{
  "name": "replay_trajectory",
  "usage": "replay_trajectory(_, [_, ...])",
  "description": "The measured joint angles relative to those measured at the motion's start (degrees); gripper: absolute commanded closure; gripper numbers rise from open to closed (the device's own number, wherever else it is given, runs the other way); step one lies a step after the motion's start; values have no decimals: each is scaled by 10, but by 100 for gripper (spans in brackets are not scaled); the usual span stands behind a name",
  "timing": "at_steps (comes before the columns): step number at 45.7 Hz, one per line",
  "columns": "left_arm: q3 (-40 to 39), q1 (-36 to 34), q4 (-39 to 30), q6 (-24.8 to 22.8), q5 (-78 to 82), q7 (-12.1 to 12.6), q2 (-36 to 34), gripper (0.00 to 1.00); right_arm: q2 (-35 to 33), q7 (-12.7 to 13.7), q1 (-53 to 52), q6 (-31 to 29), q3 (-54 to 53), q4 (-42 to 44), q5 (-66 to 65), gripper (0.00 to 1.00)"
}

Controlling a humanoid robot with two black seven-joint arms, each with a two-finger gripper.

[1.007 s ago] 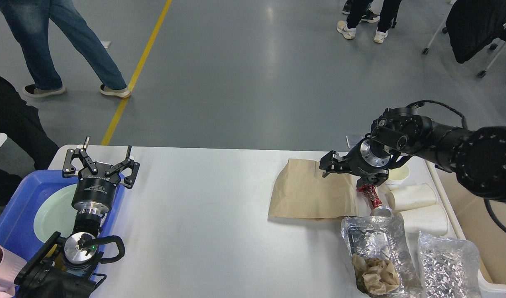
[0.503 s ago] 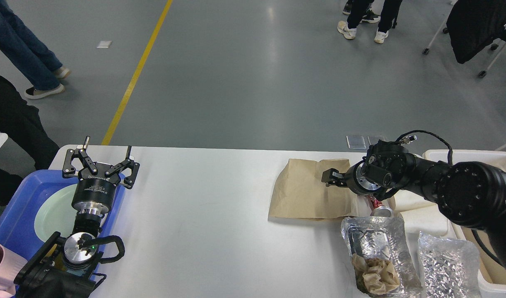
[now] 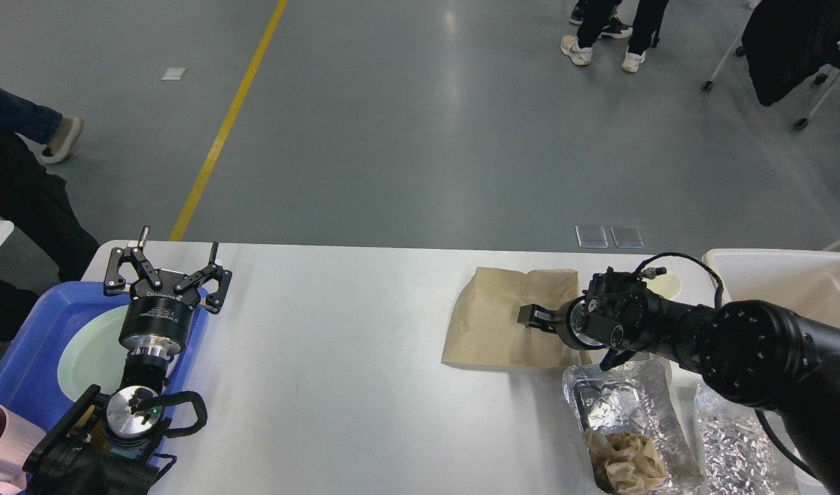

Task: Tidy desktop
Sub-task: 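Lower the right gripper onto the brown paper bag and grasp it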

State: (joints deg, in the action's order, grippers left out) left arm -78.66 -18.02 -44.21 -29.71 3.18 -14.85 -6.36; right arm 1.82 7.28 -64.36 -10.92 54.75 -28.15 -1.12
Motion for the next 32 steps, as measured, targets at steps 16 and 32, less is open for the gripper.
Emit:
replay_trajectory(16, [0, 0, 0, 0, 0, 0, 0, 4, 3, 3, 2, 14, -1, -6, 1, 100])
replay_trajectory(32, [0, 0, 0, 0, 0, 0, 0, 4, 3, 8, -4, 11, -2, -18, 2, 100])
